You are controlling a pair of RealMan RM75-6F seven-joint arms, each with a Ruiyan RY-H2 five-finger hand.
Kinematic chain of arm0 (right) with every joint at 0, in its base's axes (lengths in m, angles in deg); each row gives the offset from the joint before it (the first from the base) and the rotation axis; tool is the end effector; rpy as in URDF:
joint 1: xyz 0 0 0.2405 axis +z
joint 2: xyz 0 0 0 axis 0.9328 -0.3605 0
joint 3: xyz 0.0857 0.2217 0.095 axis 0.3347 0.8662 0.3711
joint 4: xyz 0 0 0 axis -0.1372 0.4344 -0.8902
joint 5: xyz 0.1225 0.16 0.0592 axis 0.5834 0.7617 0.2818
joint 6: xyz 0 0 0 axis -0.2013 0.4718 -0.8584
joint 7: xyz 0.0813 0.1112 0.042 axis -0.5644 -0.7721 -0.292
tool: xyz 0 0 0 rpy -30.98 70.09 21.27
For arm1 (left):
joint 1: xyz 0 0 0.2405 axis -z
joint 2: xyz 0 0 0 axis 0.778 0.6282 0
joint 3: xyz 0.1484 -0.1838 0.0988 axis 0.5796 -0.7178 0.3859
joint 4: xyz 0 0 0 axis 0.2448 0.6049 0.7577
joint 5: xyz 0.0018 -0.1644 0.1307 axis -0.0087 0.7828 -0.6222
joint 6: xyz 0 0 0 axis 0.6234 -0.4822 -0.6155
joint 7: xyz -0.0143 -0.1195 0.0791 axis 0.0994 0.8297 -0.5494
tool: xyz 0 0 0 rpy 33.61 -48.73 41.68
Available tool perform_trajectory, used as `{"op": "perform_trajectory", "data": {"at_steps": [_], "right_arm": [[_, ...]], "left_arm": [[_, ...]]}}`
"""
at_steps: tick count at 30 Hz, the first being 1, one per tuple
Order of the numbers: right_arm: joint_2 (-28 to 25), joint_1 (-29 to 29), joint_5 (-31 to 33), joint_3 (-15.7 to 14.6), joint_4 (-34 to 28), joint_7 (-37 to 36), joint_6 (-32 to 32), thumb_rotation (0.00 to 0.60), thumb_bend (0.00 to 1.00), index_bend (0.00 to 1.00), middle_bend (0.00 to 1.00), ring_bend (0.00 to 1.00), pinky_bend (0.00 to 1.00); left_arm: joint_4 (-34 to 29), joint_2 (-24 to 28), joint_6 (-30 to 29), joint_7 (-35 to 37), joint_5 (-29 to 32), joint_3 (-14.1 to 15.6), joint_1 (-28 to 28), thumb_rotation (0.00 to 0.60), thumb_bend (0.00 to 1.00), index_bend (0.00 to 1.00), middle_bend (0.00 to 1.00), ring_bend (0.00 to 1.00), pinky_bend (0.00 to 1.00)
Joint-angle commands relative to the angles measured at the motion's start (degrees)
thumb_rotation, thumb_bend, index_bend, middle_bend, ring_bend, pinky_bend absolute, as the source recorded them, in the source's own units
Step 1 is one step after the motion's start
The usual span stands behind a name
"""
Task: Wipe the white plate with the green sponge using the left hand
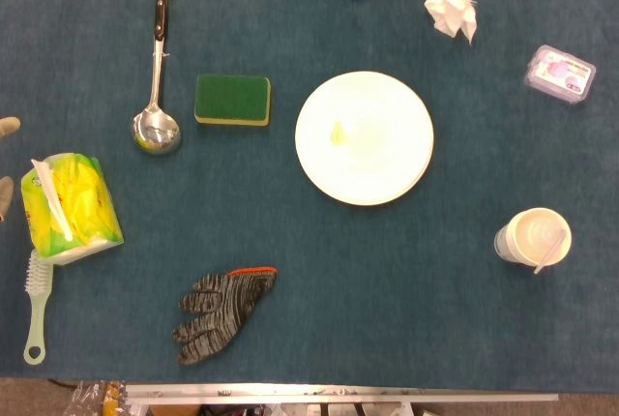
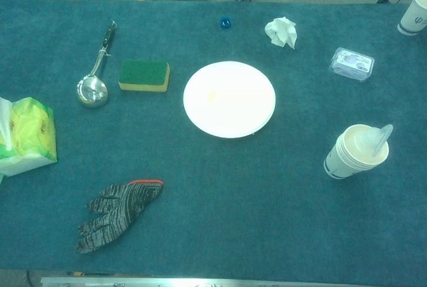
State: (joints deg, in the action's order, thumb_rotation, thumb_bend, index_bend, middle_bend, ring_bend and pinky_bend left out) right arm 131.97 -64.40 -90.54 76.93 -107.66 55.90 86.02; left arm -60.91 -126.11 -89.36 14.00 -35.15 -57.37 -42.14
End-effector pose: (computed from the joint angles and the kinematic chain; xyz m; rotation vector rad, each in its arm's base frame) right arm -0.3158 -0.1815 0.1635 1.3984 -0.8521 0.8528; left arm -0.2882 0.1981 0.1686 -1.5419 -0.7812 -0.8256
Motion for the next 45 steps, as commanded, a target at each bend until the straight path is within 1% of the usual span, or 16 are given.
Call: {"op": "perform_trajectory", "data": {"at_steps": [1,13,17,21,24,31,35,39,42,45], "right_arm": [[-0.18,-0.12,-0.11,-0.12,-0.09,-0.05,0.05,0.6,0.32,0.17,0.24,0.12,0.26],[-0.66,0.03,-0.92,-0.28,0.34,-2.29,-0.11,0.6,0.32,0.17,0.24,0.12,0.26],[-1.38,0.39,-1.6,0.0,-0.27,-3.15,0.12,0.6,0.32,0.17,0.24,0.12,0.26],[-2.41,0.9,-1.92,0.72,-1.03,-3.94,0.41,0.6,0.32,0.17,0.24,0.12,0.26],[-3.2,1.46,-2.03,1.13,-1.62,-4.66,0.04,0.6,0.32,0.17,0.24,0.12,0.26],[-4.68,3.12,-2.13,1.58,-3.05,-5.8,-2.08,0.6,0.32,0.17,0.24,0.12,0.26],[-4.63,3.57,-2.86,1.12,-3.17,-6.01,-2.72,0.6,0.32,0.17,0.24,0.12,0.26],[-4.44,3.4,-3.06,0.78,-2.98,-6.42,-2.46,0.6,0.32,0.17,0.24,0.12,0.26],[-4.44,3.23,-2.76,0.71,-2.72,-6.66,-2.3,0.6,0.32,0.17,0.24,0.12,0.26],[-4.55,3.09,-2.61,0.77,-2.56,-6.73,-1.95,0.6,0.32,0.17,0.24,0.12,0.26]], "left_arm": [[0.01,-0.09,0.12,-0.08,0.07,0.0,0.11,0.6,0.39,0.24,0.24,0.16,0.18],[-2.03,1.94,-0.13,-0.54,-1.69,0.21,0.7,0.6,0.39,0.24,0.24,0.16,0.18],[-3.33,3.04,0.84,-0.55,-2.67,0.2,1.68,0.6,0.39,0.24,0.24,0.16,0.18],[-5.38,4.95,3.96,0.0,-3.32,0.21,3.75,0.6,0.39,0.24,0.24,0.16,0.18],[-6.84,5.94,6.63,-0.92,-3.16,-0.11,5.56,0.6,0.39,0.24,0.24,0.16,0.18],[-9.7,5.48,13.56,-3.92,-0.18,-1.9,10.51,0.6,0.39,0.24,0.23,0.16,0.18],[-10.37,3.8,17.57,-6.53,2.08,-3.46,14.01,0.6,0.39,0.24,0.23,0.16,0.18],[-10.22,1.25,22.5,-10.1,5.81,-4.91,18.04,0.6,0.39,0.24,0.23,0.16,0.18],[-9.27,-1.0,26.11,-12.46,9.08,-5.72,20.99,0.6,0.39,0.24,0.23,0.16,0.18],[-7.65,-3.65,28.49,-15.33,12.23,-6.49,23.67,0.6,0.39,0.24,0.23,0.16,0.18]]}}
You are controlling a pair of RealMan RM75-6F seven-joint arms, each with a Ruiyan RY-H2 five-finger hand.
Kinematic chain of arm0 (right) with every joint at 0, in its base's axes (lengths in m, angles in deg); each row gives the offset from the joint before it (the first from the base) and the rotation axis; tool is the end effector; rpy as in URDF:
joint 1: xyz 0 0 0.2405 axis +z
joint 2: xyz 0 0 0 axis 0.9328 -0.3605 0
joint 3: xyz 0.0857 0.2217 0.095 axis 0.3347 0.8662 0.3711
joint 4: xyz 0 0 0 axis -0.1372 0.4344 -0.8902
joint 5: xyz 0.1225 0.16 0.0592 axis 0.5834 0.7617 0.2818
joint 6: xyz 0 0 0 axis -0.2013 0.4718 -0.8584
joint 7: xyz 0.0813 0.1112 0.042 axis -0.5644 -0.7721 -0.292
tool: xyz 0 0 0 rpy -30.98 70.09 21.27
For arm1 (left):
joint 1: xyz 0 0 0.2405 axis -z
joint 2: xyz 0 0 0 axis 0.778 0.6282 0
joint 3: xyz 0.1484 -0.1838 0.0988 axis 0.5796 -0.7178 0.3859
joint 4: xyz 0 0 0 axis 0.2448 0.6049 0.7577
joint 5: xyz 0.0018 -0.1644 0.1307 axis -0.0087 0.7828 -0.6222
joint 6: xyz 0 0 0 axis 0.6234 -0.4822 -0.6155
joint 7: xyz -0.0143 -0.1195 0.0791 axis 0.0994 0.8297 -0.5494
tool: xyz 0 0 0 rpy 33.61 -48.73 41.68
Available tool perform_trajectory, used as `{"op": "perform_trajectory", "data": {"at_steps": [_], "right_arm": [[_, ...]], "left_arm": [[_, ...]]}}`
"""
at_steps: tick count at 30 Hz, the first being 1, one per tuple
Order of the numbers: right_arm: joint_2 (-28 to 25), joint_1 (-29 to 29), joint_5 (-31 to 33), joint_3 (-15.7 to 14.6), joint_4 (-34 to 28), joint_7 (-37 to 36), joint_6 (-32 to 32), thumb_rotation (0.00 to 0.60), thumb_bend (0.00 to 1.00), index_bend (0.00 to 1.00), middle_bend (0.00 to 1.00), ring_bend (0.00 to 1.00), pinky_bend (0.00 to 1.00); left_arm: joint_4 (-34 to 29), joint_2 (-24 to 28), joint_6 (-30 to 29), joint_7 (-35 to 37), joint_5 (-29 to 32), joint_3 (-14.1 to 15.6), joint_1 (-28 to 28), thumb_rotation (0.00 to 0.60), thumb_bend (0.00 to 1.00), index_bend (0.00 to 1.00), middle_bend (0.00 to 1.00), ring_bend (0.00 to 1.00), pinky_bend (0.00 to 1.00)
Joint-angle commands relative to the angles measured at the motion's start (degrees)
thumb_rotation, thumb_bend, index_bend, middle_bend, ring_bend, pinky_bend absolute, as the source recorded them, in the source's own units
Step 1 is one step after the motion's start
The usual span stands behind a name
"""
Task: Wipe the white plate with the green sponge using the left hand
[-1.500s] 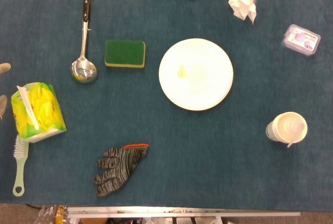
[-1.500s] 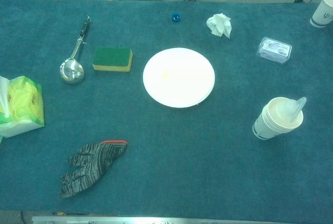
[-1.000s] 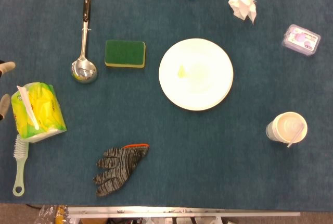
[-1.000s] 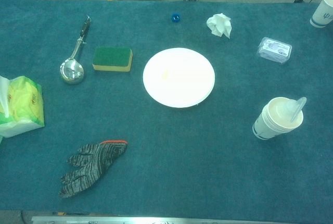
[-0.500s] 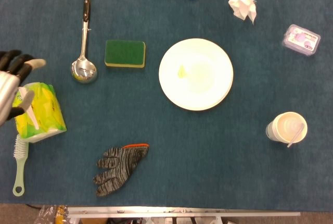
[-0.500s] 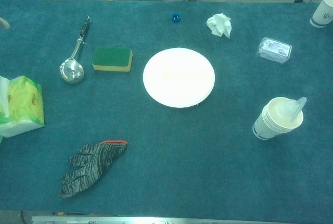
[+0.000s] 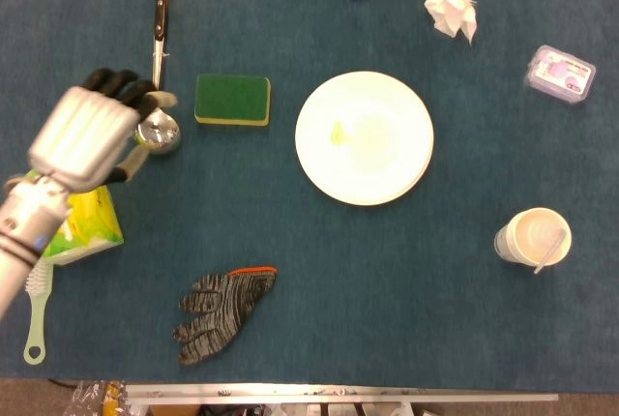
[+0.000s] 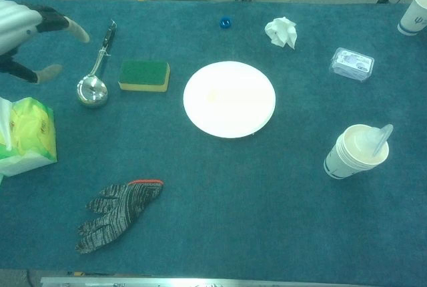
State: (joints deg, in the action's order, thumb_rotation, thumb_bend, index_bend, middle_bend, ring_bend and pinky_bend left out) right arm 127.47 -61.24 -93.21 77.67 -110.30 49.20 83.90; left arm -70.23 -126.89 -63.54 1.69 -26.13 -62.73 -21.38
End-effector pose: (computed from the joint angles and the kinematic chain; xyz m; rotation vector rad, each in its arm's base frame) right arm -0.2966 -0.2003 0.1783 1.4581 -0.8798 0.9656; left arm -0.1887 0.2838 0.1082 -1.9519 -0.7415 -0.7812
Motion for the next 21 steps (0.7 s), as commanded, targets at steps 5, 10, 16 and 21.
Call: {"op": "perform_trajectory", "data": {"at_steps": [5,10,16,21], "right_arm": [[-0.11,-0.09,0.08,-0.03,0.19,-0.08,0.28,0.6,0.32,0.17,0.24,0.12,0.26],[0.15,0.02,0.34,-0.02,0.49,-0.16,0.13,0.6,0.32,0.17,0.24,0.12,0.26],[0.68,0.39,-0.1,-0.01,0.67,-0.24,0.1,0.6,0.32,0.17,0.24,0.12,0.26],[1.02,0.58,-0.46,-0.13,1.02,-0.63,0.1,0.6,0.32,0.17,0.24,0.12,0.26]], "left_arm": [[4.5,-6.81,5.04,-7.3,8.39,-1.88,6.5,0.6,0.39,0.23,0.21,0.16,0.18],[7.75,-10.3,5.44,-11.74,13.02,-1.87,9.23,0.6,0.34,0.17,0.18,0.15,0.18],[10.63,-13.85,4.98,-17.96,21.36,-1.79,12.25,0.445,0.29,0.09,0.1,0.1,0.18],[11.97,-16.5,3.54,-23.82,29.64,-1.34,15.0,0.231,0.25,0.06,0.02,0.01,0.15]]}}
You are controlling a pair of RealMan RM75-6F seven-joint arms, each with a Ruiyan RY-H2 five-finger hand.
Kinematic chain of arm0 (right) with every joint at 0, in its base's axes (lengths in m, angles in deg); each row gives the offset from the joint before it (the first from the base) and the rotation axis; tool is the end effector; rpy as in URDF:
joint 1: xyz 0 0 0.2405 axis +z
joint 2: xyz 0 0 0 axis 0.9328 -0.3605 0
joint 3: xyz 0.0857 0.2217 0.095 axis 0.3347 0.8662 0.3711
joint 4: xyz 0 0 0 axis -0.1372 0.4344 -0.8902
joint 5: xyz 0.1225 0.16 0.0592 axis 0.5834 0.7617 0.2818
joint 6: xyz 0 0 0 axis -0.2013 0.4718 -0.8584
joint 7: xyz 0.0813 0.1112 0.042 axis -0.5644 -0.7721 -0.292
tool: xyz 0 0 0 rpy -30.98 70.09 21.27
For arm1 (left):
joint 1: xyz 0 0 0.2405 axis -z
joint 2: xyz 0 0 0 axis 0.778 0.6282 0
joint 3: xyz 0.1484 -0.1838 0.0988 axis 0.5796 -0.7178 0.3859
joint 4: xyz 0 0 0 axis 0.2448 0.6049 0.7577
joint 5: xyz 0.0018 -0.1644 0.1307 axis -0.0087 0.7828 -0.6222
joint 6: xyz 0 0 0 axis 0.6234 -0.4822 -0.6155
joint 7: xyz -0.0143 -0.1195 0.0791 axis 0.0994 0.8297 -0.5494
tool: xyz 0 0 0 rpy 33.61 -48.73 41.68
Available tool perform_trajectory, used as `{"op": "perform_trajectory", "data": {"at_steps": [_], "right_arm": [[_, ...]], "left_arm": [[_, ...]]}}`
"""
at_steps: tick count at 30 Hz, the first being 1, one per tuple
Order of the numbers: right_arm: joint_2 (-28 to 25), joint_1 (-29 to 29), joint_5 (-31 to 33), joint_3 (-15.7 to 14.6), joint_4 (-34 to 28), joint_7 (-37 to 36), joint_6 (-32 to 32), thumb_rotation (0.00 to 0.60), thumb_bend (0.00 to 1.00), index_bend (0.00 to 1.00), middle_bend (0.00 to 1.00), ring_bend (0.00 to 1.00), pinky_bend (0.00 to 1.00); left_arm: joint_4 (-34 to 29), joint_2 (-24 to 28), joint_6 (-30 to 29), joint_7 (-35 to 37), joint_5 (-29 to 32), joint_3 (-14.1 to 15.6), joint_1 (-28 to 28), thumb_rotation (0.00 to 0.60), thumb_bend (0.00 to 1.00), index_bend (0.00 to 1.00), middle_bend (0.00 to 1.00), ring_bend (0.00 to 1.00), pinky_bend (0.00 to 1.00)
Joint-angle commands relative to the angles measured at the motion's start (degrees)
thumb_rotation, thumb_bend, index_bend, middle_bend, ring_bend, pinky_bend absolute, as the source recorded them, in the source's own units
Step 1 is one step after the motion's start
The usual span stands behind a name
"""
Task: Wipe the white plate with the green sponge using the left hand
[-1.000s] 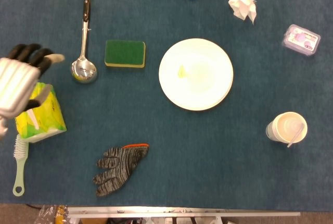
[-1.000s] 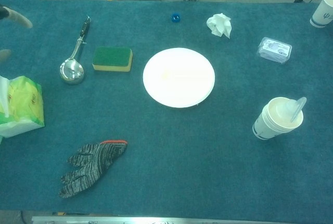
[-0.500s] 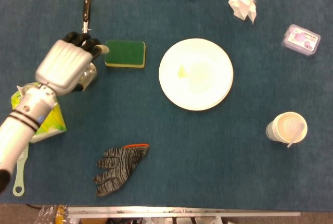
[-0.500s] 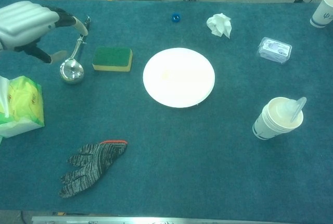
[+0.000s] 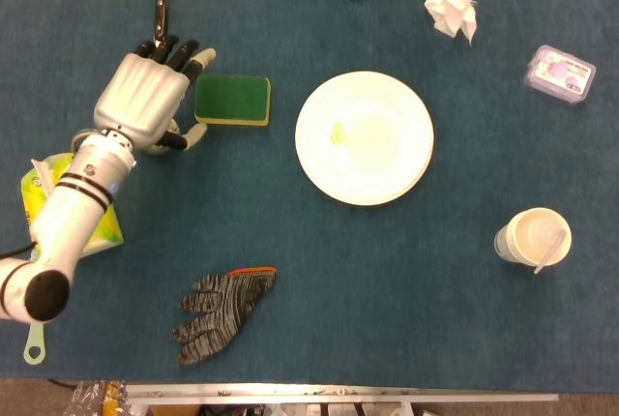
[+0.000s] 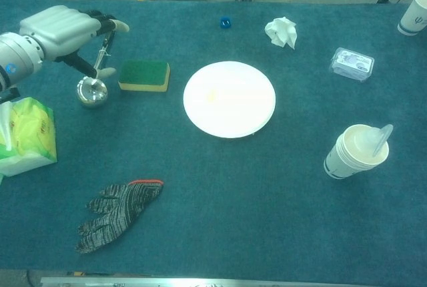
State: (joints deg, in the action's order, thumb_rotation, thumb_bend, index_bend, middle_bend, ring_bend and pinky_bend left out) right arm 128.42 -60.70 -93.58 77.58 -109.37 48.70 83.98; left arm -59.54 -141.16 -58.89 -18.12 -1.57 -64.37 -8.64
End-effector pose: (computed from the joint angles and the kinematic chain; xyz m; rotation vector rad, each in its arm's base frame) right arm -0.2962 -0.2030 0.1742 1.4655 -0.8788 0.9813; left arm -0.1719 0.3446 0.0453 -1.9431 -0.7099 -0.5816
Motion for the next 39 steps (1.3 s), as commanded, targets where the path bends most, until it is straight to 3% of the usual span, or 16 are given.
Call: {"op": "perform_trajectory", "data": {"at_steps": [1,4,6,14,16,39], "right_arm": [[0.09,0.05,-0.13,-0.06,0.16,-0.22,0.04,0.6,0.32,0.17,0.24,0.12,0.26],[0.15,0.05,-0.33,-0.15,0.44,-0.62,0.17,0.6,0.32,0.17,0.24,0.12,0.26],[0.15,0.02,-0.4,-0.19,0.63,-0.94,0.31,0.6,0.32,0.17,0.24,0.12,0.26],[0.07,-0.23,-0.62,-0.32,1.37,-2.06,0.95,0.6,0.32,0.17,0.24,0.12,0.26],[0.15,-0.22,-0.76,-0.36,1.56,-2.37,1.03,0.6,0.32,0.17,0.24,0.12,0.26],[0.33,-0.37,-1.44,-0.86,4.04,-6.04,1.68,0.6,0.32,0.17,0.24,0.12,0.26]], "left_arm": [[1.5,-2.73,-1.52,-4.89,6.31,0.37,2.73,0.207,0.25,0.06,0.02,0.0,0.14],[2.34,-4.46,-2.76,-7.42,9.97,0.75,4.14,0.131,0.25,0.08,0.0,0.0,0.13],[2.98,-5.54,-3.38,-9.31,12.3,1.27,5.17,0.127,0.25,0.09,0.0,0.0,0.13],[5.9,-9.08,-5.5,-13.4,18.09,2.84,7.71,0.331,0.25,0.1,0.0,0.0,0.13],[6.76,-9.84,-5.86,-13.58,19.38,2.74,8.2,0.357,0.25,0.1,0.0,0.0,0.13],[12.2,-15.0,-6.78,-15.55,26.81,4.61,11.25,0.379,0.25,0.13,0.0,0.0,0.13]]}}
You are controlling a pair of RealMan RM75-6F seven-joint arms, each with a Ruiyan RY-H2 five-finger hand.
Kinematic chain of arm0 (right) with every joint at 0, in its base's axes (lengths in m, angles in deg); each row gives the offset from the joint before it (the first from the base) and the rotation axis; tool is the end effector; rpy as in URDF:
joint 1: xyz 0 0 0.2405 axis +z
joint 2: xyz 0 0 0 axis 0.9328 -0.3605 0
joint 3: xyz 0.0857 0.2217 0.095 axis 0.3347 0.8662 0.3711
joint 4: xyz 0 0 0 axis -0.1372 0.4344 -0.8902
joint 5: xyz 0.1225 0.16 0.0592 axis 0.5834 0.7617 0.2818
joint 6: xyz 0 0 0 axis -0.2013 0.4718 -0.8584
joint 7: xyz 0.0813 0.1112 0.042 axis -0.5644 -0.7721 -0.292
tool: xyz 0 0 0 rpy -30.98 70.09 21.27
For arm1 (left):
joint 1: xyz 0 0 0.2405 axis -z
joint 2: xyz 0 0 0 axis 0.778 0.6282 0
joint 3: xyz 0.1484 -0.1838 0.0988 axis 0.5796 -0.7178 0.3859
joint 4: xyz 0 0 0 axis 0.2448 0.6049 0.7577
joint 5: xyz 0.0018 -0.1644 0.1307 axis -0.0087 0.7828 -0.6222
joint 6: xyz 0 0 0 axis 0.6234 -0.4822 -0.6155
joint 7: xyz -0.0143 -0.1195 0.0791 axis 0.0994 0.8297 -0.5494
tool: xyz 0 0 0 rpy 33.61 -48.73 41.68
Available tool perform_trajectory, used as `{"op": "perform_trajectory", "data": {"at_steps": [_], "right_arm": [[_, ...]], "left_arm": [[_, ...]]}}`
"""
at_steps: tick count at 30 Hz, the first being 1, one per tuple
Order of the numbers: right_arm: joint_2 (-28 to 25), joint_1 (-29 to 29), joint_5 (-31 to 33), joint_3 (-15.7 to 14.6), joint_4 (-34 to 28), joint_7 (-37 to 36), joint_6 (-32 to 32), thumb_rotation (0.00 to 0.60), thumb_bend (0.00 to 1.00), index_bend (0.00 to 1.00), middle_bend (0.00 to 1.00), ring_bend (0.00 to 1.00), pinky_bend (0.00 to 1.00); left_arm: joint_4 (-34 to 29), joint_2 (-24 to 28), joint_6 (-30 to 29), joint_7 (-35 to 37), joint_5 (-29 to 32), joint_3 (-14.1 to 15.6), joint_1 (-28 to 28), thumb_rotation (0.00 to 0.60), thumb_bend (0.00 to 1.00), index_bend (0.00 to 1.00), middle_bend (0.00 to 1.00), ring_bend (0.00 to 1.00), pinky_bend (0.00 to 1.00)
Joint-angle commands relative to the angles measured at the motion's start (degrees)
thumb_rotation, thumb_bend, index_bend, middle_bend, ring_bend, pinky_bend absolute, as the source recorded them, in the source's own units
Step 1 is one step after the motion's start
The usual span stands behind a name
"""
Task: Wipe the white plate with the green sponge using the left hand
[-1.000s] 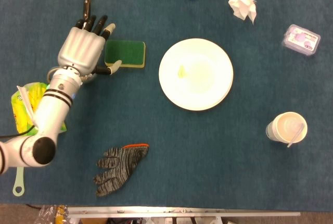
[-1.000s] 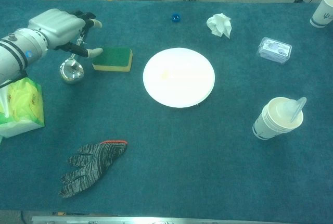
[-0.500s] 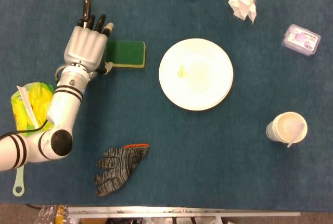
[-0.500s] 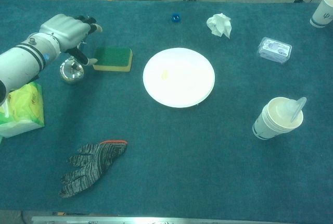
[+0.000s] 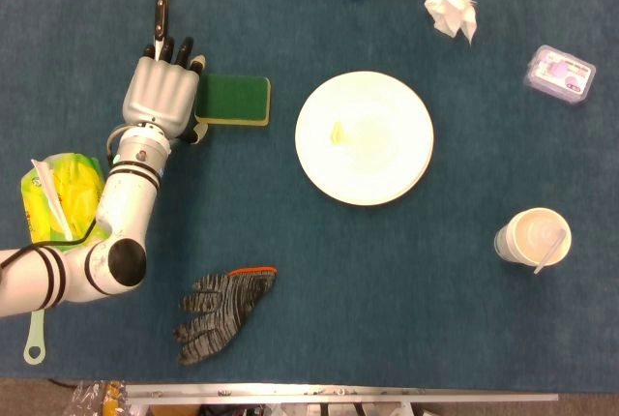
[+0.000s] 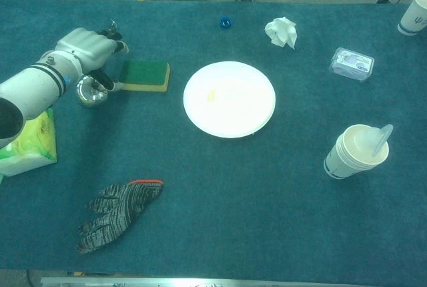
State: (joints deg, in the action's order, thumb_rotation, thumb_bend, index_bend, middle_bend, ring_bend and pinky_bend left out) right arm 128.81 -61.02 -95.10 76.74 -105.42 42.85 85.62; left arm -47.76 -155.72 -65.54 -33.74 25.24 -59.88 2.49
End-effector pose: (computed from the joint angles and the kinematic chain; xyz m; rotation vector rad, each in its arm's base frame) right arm -0.3067 -0.1996 0.1793 1.4603 -0.8965 1.0240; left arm -0.1751 0.3690 -0.0173 -1.8467 -0.7500 -0.3009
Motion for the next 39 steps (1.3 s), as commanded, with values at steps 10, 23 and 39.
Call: {"op": "perform_trajectory", "data": {"at_steps": [10,23,39], "right_arm": [[-0.1,-0.48,0.6,-0.28,1.09,-1.56,0.05,0.6,0.32,0.17,0.24,0.12,0.26],[0.01,-0.49,0.85,-0.14,1.63,-2.14,0.07,0.6,0.32,0.17,0.24,0.12,0.26],[0.66,-0.26,0.62,-0.01,2.42,-2.94,0.13,0.6,0.32,0.17,0.24,0.12,0.26]], "left_arm": [[3.66,-3.27,0.1,0.0,0.48,0.3,0.8,0.413,0.25,0.13,0.0,0.0,0.13],[6.08,-5.06,0.78,-0.56,1.69,0.19,1.48,0.44,0.25,0.21,0.0,0.0,0.13],[-0.06,-1.93,-1.57,-1.69,0.27,-0.1,2.28,0.485,0.3,0.34,0.06,0.0,0.13]]}}
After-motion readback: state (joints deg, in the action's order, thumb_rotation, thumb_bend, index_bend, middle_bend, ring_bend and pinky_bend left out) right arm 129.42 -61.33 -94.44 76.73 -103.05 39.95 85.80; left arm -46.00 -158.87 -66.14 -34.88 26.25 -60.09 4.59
